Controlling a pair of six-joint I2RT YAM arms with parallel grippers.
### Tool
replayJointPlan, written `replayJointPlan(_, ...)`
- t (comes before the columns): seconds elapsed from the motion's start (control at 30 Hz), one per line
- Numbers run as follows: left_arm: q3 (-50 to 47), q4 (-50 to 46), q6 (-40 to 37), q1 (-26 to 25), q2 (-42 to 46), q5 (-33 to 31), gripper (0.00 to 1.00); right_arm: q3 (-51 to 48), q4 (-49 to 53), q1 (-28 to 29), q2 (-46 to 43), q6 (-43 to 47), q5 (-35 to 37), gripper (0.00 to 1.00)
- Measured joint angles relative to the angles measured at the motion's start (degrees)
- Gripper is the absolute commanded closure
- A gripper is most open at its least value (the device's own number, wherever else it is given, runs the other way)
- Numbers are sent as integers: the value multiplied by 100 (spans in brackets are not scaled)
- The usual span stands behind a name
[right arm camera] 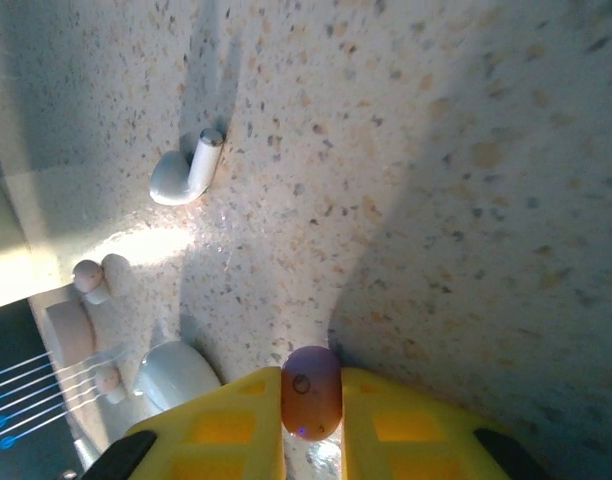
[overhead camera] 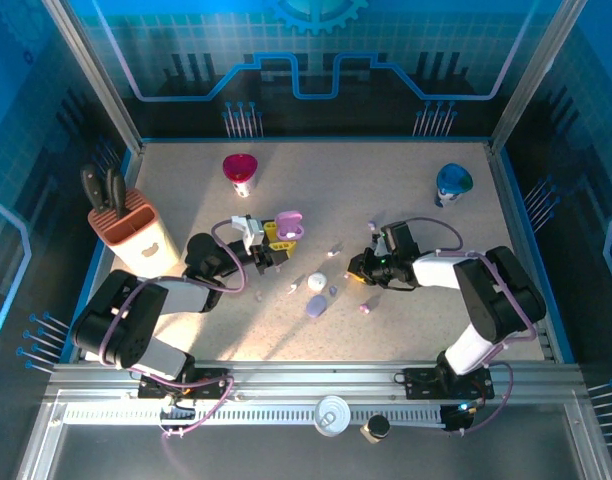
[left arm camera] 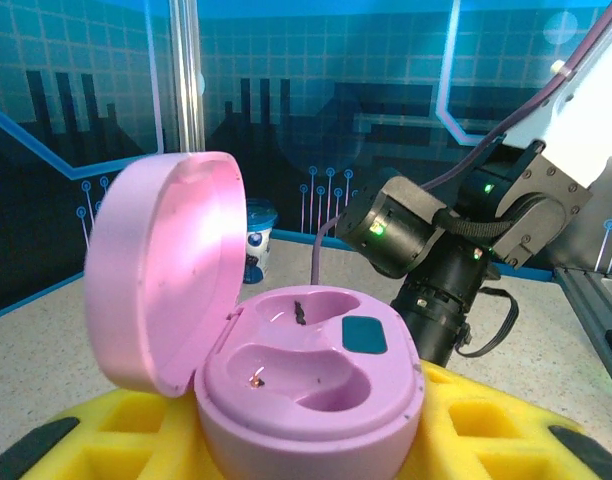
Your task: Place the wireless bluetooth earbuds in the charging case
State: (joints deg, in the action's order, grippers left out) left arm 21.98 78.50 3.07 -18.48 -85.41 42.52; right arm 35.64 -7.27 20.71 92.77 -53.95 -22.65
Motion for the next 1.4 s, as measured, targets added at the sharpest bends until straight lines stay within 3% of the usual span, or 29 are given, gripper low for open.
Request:
replayJointPlan(0.3, 57, 9, -48, -59, -385, 0, 62, 177, 1314, 363, -1217, 494, 1480, 85)
replayJointPlan(0.53, 393, 9, -203, -389, -914, -24, 63, 649, 2291, 723, -2022, 798, 2253, 84)
replayJointPlan(0.93, 769, 22, -667, -933, -1554, -728, 63, 1974, 2903, 1792, -2450, 1346, 2524, 83)
replayJointPlan(1.4, 837, 24, -1060, -1180, -1596, -1191, 63, 2693, 2651, 2098, -1606, 1663, 2347, 83)
